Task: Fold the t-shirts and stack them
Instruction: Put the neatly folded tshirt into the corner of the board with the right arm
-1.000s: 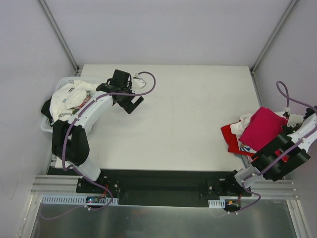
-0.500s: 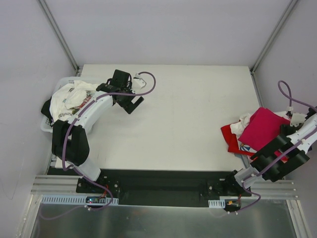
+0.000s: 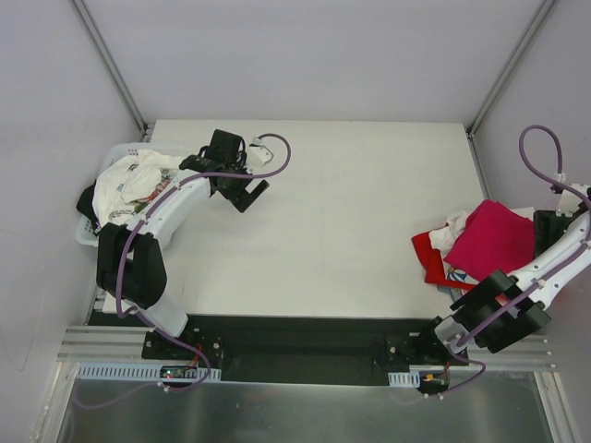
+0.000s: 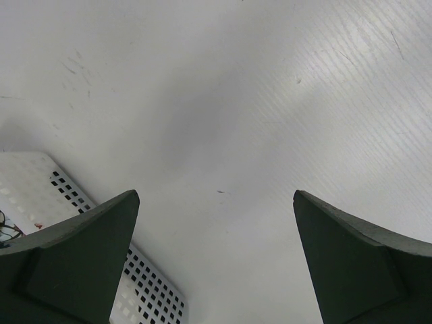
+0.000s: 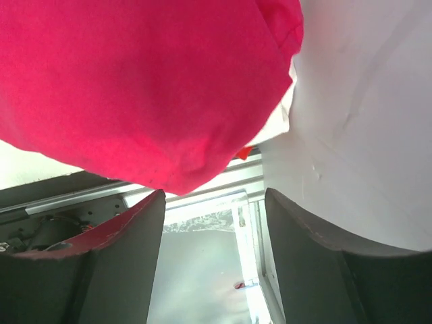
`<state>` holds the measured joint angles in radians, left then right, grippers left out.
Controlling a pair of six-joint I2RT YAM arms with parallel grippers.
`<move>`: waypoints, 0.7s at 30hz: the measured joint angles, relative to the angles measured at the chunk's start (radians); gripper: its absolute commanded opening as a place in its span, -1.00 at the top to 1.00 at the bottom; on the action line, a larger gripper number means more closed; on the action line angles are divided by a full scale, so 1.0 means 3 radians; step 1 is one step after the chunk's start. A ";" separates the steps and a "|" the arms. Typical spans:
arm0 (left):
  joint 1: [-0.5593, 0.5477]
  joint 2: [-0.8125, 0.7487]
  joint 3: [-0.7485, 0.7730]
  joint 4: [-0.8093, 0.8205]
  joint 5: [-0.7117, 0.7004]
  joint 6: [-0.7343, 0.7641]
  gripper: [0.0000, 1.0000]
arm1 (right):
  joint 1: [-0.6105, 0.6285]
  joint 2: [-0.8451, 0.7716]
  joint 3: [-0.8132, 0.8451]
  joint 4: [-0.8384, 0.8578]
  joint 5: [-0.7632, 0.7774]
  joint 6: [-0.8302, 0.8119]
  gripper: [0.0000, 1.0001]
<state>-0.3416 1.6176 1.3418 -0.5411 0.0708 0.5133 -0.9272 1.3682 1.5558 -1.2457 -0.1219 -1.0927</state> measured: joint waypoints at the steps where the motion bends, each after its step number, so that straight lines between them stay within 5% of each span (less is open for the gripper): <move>1: 0.0000 0.0001 0.0000 0.0000 0.0000 -0.0001 -0.98 | 0.0008 0.0036 0.0011 0.0005 -0.0006 0.0018 -0.29; 21: 0.0000 0.0061 0.0032 -0.0017 -0.0004 -0.0027 -0.98 | 0.0961 0.0538 -0.0187 0.0509 0.0060 0.0500 -0.29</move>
<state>-0.3416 1.6360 1.3514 -0.5461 0.0696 0.5053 -0.6388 1.5295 1.4998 -1.0931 -0.1040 -0.9428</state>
